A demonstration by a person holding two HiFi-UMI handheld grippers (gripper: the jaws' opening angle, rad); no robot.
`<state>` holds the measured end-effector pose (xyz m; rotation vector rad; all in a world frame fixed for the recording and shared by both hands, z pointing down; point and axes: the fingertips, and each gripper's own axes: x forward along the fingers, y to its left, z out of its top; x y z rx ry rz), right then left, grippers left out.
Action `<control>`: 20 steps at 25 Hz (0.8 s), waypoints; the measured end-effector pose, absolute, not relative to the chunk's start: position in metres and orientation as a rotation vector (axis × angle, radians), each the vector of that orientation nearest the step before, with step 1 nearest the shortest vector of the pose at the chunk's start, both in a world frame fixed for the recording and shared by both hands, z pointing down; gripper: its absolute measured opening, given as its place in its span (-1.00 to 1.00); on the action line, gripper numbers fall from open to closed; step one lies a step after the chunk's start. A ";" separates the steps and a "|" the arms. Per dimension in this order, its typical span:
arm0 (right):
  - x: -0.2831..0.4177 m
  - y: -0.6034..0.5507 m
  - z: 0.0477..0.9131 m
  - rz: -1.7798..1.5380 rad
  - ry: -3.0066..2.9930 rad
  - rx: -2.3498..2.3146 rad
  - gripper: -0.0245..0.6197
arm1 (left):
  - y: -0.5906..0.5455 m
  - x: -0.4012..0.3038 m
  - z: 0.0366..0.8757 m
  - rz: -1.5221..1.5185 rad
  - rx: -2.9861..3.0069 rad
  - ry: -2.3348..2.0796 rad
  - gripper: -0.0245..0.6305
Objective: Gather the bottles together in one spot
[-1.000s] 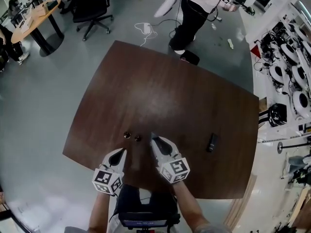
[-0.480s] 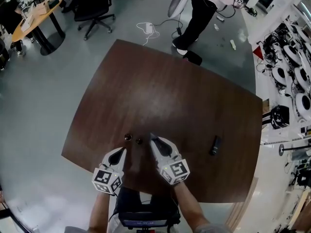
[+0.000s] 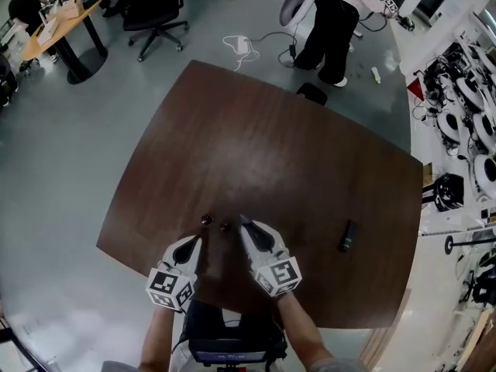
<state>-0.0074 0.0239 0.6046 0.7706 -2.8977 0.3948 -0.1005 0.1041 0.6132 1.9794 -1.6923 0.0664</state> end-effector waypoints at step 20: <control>-0.010 0.041 0.601 0.184 -2.950 0.695 -0.70 | 0.109 -0.101 0.621 0.080 1.966 -1.700 -0.92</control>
